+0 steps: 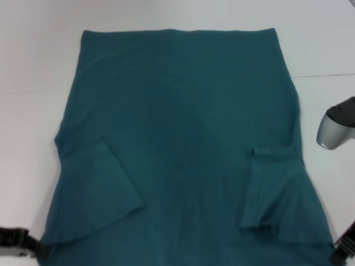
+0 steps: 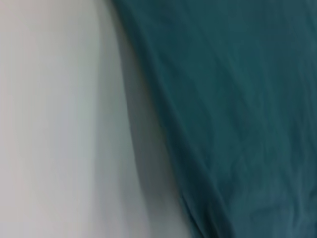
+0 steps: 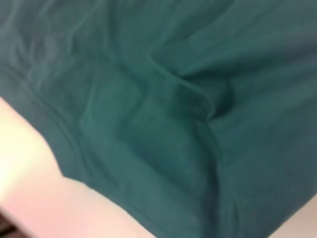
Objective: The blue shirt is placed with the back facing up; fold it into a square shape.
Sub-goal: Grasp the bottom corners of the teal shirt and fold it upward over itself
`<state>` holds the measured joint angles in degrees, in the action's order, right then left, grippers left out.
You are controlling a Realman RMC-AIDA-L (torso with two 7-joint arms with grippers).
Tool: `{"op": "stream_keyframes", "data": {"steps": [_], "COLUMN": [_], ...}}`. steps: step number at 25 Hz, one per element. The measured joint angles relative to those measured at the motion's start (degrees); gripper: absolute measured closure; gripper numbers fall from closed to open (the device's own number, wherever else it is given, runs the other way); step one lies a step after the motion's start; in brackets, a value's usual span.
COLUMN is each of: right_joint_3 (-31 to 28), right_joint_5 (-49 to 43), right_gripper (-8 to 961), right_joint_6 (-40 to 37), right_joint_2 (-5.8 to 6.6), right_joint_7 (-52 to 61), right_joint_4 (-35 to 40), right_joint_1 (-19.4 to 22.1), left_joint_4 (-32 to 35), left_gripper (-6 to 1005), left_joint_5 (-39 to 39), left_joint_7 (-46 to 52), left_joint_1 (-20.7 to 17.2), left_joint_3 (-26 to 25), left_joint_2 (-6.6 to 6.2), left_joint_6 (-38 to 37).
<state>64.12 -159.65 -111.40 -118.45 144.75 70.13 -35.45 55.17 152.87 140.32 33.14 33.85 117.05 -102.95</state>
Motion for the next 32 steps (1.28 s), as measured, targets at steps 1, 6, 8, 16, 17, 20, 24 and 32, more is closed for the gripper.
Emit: {"op": "stream_keyframes", "data": {"steps": [1, 6, 8, 16, 17, 20, 24, 32], "right_joint_3": [0.2, 5.1, 7.3, 13.0, 13.5, 13.6, 9.2, -14.3], "right_joint_5": [0.0, 0.0, 0.9, 7.6, 8.1, 10.3, 13.2, 13.5], "right_gripper": [896, 897, 897, 897, 897, 897, 896, 896], "right_joint_6": [-1.0, -2.8, -3.0, -3.3, -3.3, -3.3, -2.8, 0.7], "right_joint_2": [0.08, 1.01, 1.01, 0.94, 1.02, 1.40, 2.88, 4.71], "right_joint_7": [-0.3, -0.4, -1.3, 0.2, 0.5, 0.9, 0.2, -5.6], "right_joint_4": [0.0, -4.0, -7.8, -11.9, -11.9, -10.7, -7.4, -7.5], "right_joint_1": [-0.1, -0.2, -0.8, -1.3, -1.0, -0.3, 0.6, -1.8], "left_joint_4": [0.1, 0.9, 1.3, 0.9, 0.6, 0.2, 0.6, 0.3], "left_gripper": [955, 954, 953, 952, 952, 951, 950, 949], "left_joint_5": [1.0, 5.2, 8.7, 10.7, 10.7, 10.2, 7.6, -1.7], "left_joint_7": [0.2, 1.6, 2.0, 3.2, 3.3, 2.9, 1.2, -2.3], "left_joint_1": [0.1, 0.3, 0.2, -0.4, -0.6, -0.7, 0.1, 2.6], "left_joint_3": [0.1, 1.1, 1.9, 7.1, 8.0, 8.5, 4.4, -6.4], "left_joint_2": [-0.08, 0.14, 0.29, 0.90, 1.06, 1.33, 0.83, -1.30], "left_joint_6": [-1.6, -8.9, -11.5, -15.6, -15.6, -15.6, -15.5, -7.9]}}
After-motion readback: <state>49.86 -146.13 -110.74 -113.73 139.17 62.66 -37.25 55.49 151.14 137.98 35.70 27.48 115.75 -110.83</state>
